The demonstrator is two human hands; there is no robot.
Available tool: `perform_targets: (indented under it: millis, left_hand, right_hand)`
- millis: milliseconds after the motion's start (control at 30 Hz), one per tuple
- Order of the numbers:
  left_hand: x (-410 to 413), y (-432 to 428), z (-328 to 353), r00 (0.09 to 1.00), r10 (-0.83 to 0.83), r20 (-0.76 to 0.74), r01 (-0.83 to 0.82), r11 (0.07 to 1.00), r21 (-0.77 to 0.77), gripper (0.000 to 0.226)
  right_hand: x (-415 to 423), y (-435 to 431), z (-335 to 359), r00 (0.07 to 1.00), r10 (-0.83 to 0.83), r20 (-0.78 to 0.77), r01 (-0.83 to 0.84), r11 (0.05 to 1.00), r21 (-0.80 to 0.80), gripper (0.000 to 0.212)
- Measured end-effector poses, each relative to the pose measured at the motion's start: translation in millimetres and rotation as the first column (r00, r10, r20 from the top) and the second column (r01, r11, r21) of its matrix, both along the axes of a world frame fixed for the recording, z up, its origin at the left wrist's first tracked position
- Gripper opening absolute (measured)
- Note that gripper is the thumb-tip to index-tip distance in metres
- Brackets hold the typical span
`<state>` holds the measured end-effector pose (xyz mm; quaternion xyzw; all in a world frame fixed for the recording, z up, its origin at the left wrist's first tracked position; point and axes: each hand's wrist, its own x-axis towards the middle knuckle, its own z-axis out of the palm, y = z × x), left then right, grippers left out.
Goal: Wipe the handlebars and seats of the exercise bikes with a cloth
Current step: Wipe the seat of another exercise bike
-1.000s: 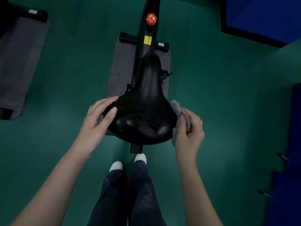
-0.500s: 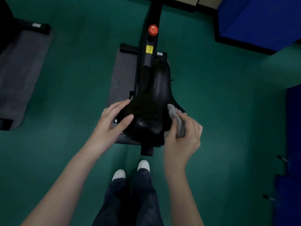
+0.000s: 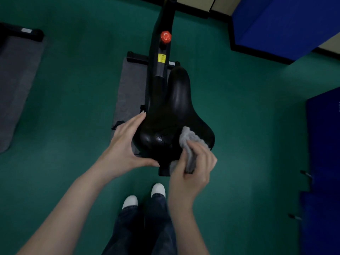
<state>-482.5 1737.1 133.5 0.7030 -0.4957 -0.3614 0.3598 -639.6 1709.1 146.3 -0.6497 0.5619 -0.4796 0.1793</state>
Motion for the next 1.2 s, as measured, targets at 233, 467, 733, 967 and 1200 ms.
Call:
perform_targets:
  millis: [233, 467, 733, 967, 1200]
  left_hand:
    - [6, -1, -5, 1.0, -0.006, 0.021, 0.007, 0.998, -0.059, 0.11]
    - [6, 0, -9, 1.0, 0.025, -0.015, -0.026, 0.997, -0.072, 0.105]
    - [6, 0, -13, 0.999, 0.026, -0.037, -0.03, 0.994, -0.108, 0.102]
    - [5, 0, -13, 0.998, 0.043, -0.037, -0.047, 0.993, -0.104, 0.103]
    - [2, -1, -4, 0.994, 0.077, -0.074, -0.081, 0.995, -0.061, 0.106]
  right_hand:
    - [-11, -22, 2, 0.999, -0.048, 0.013, 0.049, 0.999, -0.016, 0.014]
    - [-12, -1, -8, 0.992, 0.094, -0.082, -0.101, 0.991, -0.092, 0.017]
    - [-47, -91, -16, 0.813, -0.308, 0.495, 0.062, 0.89, 0.452, 0.014]
    - [-48, -71, -29, 0.751, -0.347, 0.562, 0.011, 0.857, 0.515, 0.013]
    - [-23, -32, -27, 0.703, -0.42, 0.574, 0.197, 0.891, 0.41, 0.014]
